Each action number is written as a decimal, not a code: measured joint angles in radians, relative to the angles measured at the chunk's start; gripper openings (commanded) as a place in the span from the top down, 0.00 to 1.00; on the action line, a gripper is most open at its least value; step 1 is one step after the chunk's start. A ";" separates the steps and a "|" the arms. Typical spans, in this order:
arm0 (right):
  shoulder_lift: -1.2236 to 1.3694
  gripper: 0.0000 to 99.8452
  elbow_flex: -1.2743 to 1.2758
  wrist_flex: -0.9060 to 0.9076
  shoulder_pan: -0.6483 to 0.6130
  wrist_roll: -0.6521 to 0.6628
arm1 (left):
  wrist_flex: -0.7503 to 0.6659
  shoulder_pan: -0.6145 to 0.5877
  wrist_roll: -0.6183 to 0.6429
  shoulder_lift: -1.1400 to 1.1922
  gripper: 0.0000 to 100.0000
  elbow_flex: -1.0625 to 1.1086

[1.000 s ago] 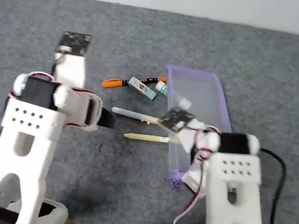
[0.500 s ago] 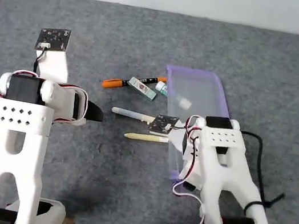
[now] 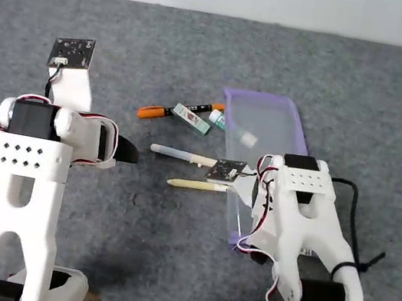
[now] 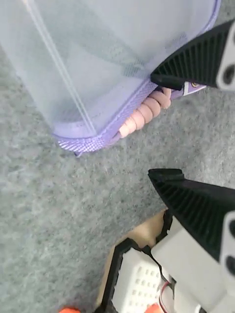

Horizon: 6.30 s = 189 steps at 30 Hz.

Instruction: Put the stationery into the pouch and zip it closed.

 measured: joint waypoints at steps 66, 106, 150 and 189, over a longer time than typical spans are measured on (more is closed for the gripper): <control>0.242 0.99 -0.127 -0.206 -0.061 -0.262 | 0.000 0.000 0.000 0.000 0.67 0.000; -1.204 0.99 -0.109 0.112 0.058 -0.083 | -0.147 0.531 0.064 -0.089 0.67 -0.029; -1.238 0.99 -0.153 -0.324 -0.235 0.109 | -0.308 0.588 0.101 -0.445 0.67 -0.040; -1.244 0.99 -0.203 -0.123 -0.218 0.161 | -0.344 0.598 -0.078 -0.321 0.99 0.049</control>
